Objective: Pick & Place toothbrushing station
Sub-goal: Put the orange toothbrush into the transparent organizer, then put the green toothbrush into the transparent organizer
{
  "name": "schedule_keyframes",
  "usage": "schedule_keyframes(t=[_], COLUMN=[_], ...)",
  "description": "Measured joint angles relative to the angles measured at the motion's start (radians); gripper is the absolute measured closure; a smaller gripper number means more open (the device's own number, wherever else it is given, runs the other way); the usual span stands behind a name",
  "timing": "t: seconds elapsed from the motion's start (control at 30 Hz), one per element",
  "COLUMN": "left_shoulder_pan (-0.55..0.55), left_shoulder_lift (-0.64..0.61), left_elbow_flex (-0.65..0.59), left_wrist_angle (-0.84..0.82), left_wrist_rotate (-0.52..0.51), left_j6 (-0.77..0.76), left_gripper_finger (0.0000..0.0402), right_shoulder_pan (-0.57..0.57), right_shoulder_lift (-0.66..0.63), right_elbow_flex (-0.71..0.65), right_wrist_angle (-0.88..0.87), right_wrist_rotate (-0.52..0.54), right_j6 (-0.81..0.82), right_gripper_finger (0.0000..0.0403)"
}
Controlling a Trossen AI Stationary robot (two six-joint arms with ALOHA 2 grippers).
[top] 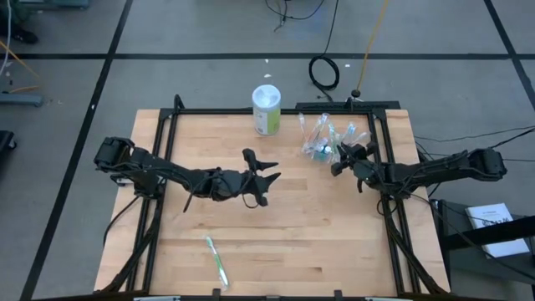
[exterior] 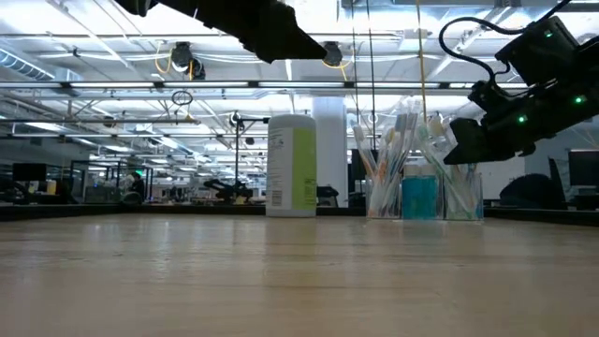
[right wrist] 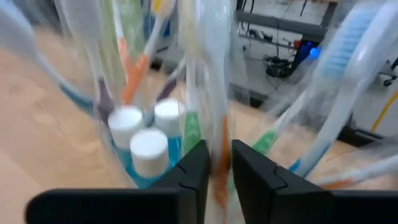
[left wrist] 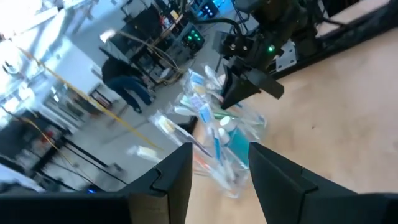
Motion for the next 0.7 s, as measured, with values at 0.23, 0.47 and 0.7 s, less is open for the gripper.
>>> schedule_keyframes(t=[0.23, 0.47, 0.7], left_shoulder_pan=[-0.002, -0.039, -0.096], left_shoulder_lift=[0.000, -0.016, -0.107], left_elbow_flex=[0.000, 0.000, 0.000], left_wrist_angle=[-0.107, -0.268, -0.426], left_wrist_rotate=[0.000, -0.002, 0.097], left_j6=[-0.263, -0.518, -0.794], left_gripper_finger=[0.0240, 0.0240, 0.0240], right_shoulder_pan=[-0.006, -0.005, -0.005], right_shoulder_lift=[-0.024, -0.088, -0.180], right_elbow_flex=[-0.001, -0.001, 0.001], right_wrist_angle=[0.027, 0.039, 0.169], right_wrist_rotate=[-0.045, -0.040, -0.040], right_j6=[-0.057, -0.192, -0.411], right_gripper_finger=[0.0294, 0.0253, 0.0217])
